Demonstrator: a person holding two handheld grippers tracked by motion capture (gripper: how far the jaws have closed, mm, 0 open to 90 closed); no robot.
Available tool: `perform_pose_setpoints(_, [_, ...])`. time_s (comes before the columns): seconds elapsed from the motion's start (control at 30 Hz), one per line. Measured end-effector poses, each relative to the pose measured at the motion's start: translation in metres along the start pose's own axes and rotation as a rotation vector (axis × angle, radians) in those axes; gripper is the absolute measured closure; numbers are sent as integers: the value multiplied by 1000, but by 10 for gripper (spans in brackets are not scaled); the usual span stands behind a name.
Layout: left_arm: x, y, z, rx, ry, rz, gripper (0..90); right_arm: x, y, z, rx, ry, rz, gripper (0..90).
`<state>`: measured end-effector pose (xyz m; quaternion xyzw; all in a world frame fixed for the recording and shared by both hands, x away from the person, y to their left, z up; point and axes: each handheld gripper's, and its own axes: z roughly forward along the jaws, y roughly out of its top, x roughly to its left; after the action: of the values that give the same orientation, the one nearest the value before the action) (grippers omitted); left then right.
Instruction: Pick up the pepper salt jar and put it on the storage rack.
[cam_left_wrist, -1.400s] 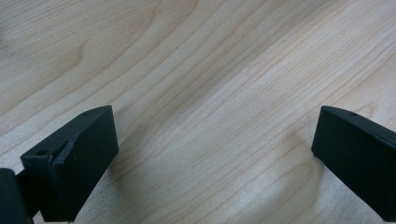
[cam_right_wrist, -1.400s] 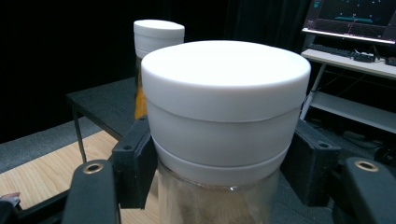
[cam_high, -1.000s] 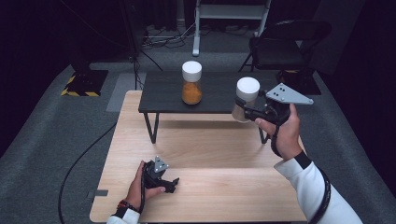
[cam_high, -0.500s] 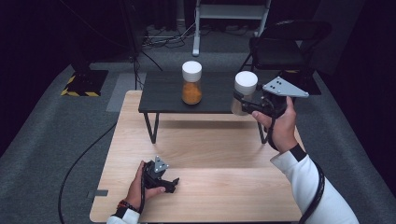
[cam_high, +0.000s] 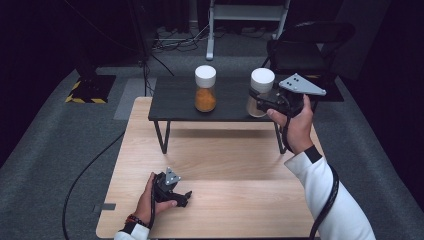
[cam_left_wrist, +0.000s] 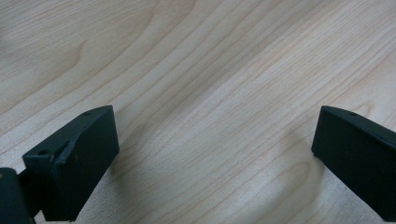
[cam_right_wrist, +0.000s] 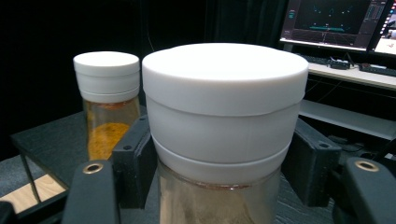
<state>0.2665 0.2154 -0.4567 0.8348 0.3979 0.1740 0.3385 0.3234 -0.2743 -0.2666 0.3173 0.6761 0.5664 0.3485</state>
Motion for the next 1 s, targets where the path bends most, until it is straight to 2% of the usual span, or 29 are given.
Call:
perform_pose_setpoints(0.2, [0,0,0,0,0,0,6,-2,-3,9,-1,-9,-9,345])
perform_pose_setpoints(1.0, [0,0,0,0,-4,3,5,-6,-15,37,-4,-3,27,344])
